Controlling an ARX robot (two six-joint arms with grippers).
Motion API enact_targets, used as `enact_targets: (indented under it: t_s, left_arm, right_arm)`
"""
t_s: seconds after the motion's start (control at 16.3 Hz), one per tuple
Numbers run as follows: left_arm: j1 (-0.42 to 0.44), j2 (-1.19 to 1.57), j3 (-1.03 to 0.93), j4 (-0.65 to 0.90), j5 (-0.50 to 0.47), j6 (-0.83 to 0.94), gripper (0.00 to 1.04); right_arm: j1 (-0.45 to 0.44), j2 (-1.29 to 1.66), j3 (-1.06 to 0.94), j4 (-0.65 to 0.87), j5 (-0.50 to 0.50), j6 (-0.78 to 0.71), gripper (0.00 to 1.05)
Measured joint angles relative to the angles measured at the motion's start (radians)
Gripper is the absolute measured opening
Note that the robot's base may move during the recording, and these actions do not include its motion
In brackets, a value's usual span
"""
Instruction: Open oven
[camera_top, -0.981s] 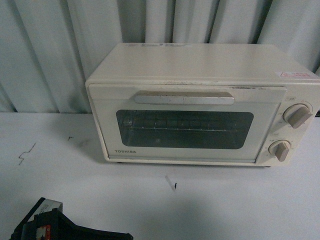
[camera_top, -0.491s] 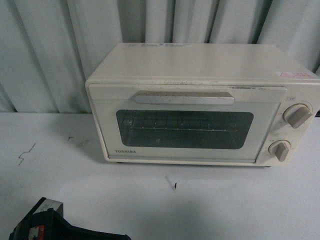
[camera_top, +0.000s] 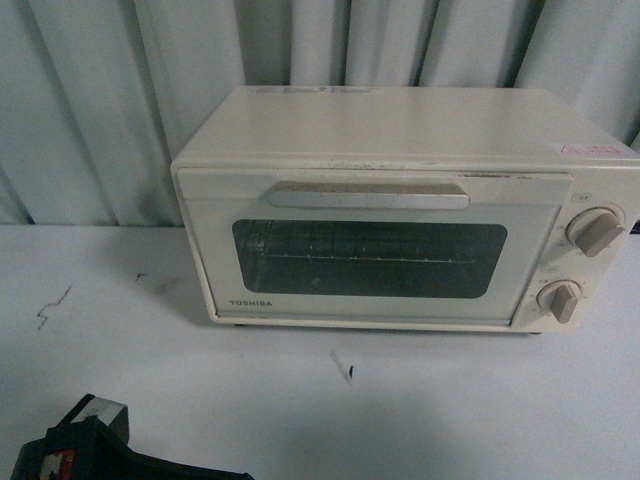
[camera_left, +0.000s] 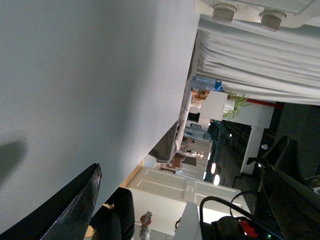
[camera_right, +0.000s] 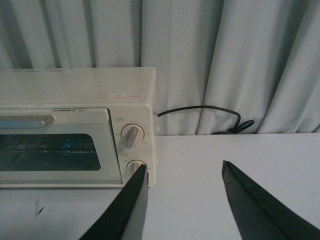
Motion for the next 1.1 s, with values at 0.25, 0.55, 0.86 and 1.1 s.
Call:
enact_targets:
  t_s: [0.25, 0.55, 0.86, 1.1]
  left_arm:
    - [0.000, 0.000, 0.000, 0.000, 0.000, 0.000, 0.98]
    - [0.000, 0.000, 0.000, 0.000, 0.000, 0.000, 0.98]
    - [0.000, 0.000, 0.000, 0.000, 0.000, 0.000, 0.98]
    - [0.000, 0.000, 0.000, 0.000, 0.000, 0.000, 0.98]
  right_arm:
    - [0.000, 0.000, 0.000, 0.000, 0.000, 0.003, 0.60]
    - [0.000, 0.000, 0.000, 0.000, 0.000, 0.000, 0.06]
    - [0.000, 0.000, 0.000, 0.000, 0.000, 0.000, 0.61]
    - [0.000, 0.000, 0.000, 0.000, 0.000, 0.001, 1.00]
